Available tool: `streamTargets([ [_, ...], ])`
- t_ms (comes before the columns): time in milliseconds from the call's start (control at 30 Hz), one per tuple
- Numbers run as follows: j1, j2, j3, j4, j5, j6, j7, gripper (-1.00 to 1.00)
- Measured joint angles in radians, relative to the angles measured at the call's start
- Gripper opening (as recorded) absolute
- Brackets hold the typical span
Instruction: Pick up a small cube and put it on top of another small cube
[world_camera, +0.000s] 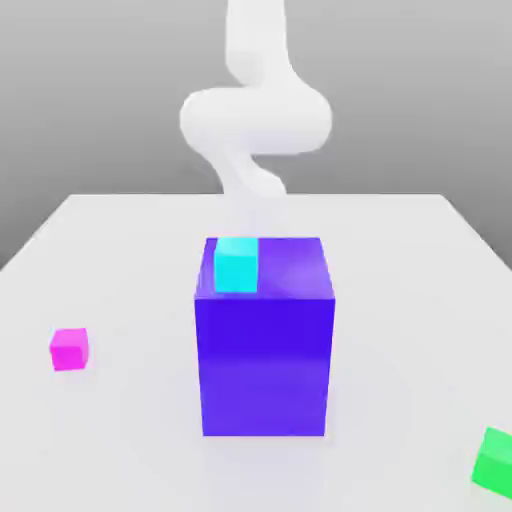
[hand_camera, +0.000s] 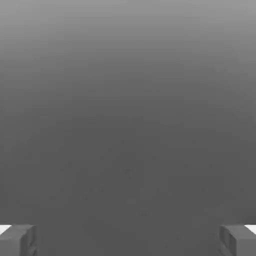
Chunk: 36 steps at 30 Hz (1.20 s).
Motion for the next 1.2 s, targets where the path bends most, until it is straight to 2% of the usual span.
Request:
streamTargets([
  [433,-0.322,0.358,-0.085,-0.217,-0.112,0.233,0.299,0.00],
  [700,-0.478,0.574,-0.189,-0.349,-0.114,0.377,0.433,0.00],
  [833,-0.550,0.682,-0.247,-0.417,-0.054,0.452,0.456,0.00],
  [933,-0.604,0.768,-0.256,-0.460,0.047,0.510,0.430,0.00],
  [1033,-0.640,0.872,-0.192,-0.452,0.162,0.588,0.359,0.00],
  [1133,-0.718,0.980,-0.099,-0.432,0.230,0.674,0.308,0.00],
  [1167,-0.742,1.015,-0.072,-0.425,0.241,0.703,0.298,-1.00],
  [1200,-0.742,1.015,-0.072,-0.425,0.241,0.703,0.298,-1.00],
])
